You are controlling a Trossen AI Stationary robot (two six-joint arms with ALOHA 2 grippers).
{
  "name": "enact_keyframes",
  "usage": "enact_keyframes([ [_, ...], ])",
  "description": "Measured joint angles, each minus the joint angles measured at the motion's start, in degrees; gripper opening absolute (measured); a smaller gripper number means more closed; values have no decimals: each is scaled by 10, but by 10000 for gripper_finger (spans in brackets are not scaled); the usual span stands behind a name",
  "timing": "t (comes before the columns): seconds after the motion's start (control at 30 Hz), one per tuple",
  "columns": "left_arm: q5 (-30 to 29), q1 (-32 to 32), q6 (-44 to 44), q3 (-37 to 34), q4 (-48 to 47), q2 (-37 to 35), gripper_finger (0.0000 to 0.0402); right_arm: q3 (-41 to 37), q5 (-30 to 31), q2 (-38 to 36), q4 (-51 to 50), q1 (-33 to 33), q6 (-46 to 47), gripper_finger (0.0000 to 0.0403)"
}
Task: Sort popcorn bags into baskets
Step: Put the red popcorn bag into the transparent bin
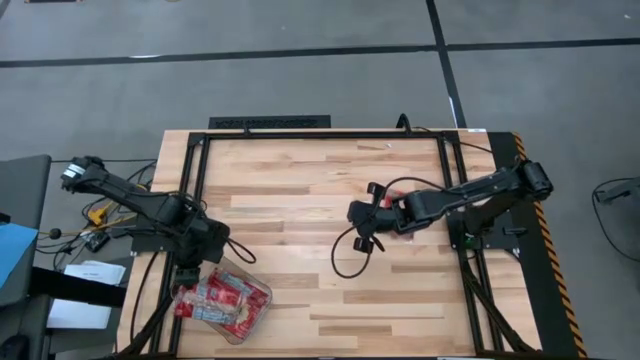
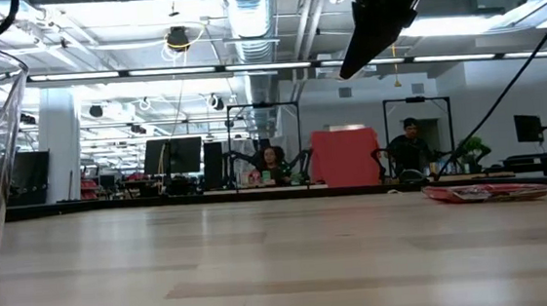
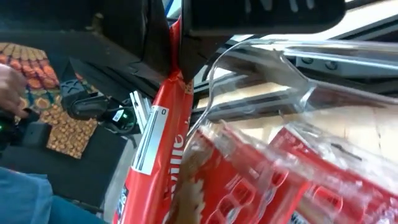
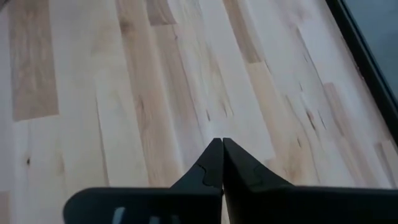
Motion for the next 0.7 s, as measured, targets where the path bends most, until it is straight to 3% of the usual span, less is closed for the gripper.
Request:
enact_keyframes([
  [0.4, -5, 7, 106, 28, -10, 121, 0, 0, 0, 0, 1, -10, -2, 21],
  [0.7, -11, 57, 113, 29, -10, 127, 8, 0, 3, 0, 1, -13, -16, 43],
])
